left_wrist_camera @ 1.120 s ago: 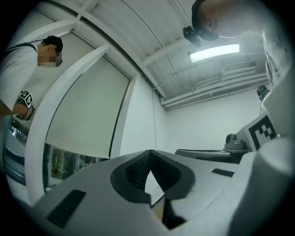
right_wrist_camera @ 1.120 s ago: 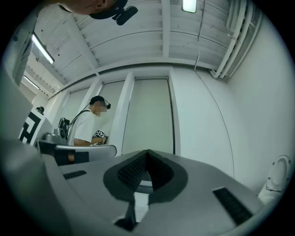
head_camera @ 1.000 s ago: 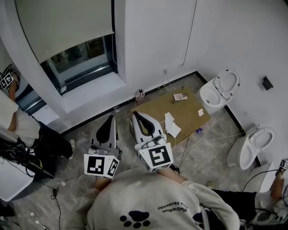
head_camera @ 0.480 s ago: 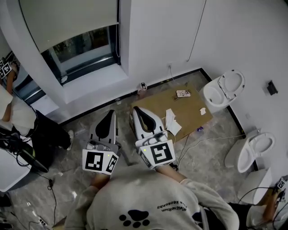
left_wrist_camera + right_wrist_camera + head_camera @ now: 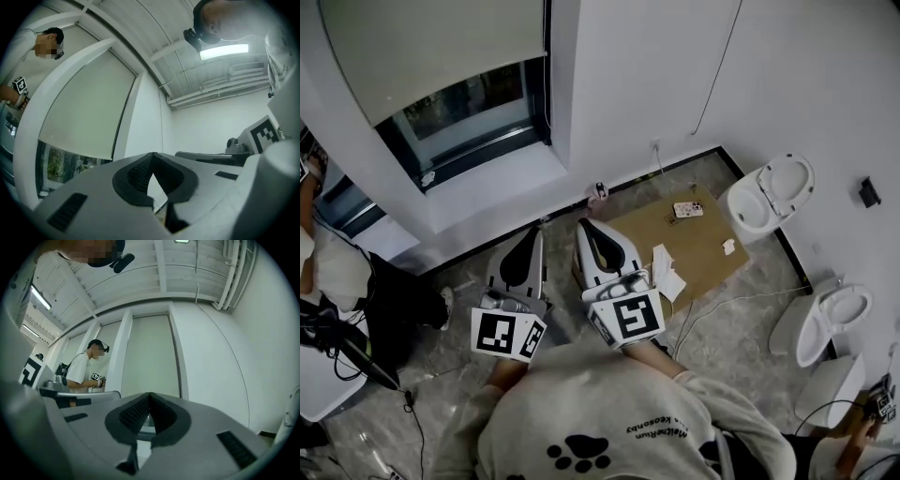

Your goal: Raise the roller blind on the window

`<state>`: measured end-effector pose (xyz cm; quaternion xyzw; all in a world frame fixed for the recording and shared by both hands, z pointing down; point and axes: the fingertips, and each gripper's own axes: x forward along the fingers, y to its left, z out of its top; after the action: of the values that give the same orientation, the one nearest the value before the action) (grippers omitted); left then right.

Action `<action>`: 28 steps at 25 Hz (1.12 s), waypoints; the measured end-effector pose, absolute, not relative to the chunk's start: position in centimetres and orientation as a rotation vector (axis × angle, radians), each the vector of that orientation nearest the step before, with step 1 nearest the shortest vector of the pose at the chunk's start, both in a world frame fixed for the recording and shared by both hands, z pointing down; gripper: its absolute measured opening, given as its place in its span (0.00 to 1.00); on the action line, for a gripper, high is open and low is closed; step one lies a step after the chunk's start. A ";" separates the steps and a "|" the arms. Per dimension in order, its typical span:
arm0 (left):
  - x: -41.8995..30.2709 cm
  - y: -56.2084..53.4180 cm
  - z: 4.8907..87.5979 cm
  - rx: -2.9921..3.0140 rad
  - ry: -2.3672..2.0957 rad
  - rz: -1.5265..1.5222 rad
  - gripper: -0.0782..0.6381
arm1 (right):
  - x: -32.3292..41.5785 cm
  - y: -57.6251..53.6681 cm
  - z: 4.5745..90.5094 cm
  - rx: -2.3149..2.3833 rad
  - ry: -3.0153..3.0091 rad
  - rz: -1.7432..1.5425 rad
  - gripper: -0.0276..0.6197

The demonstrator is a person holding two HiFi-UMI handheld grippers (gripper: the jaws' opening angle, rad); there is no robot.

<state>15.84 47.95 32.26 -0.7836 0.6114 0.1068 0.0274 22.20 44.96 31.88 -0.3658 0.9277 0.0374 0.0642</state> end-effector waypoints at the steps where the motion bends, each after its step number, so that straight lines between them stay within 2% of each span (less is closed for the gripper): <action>1: 15.1 46.9 32.1 -2.426 1.884 0.327 0.12 | 21.4 43.9 31.6 -1.107 2.800 0.111 0.06; 14: 6.6 34.9 30.9 -2.547 1.691 0.278 0.12 | 12.1 32.8 29.3 -1.197 2.695 0.179 0.06; 28: 3.5 30.1 33.6 -2.675 1.619 0.276 0.12 | 8.8 28.3 32.3 -1.348 2.744 0.119 0.06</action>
<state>3.47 30.12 33.57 -0.8523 0.5156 0.0879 0.0012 8.79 28.27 32.26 -0.4403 0.8961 0.0390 0.0408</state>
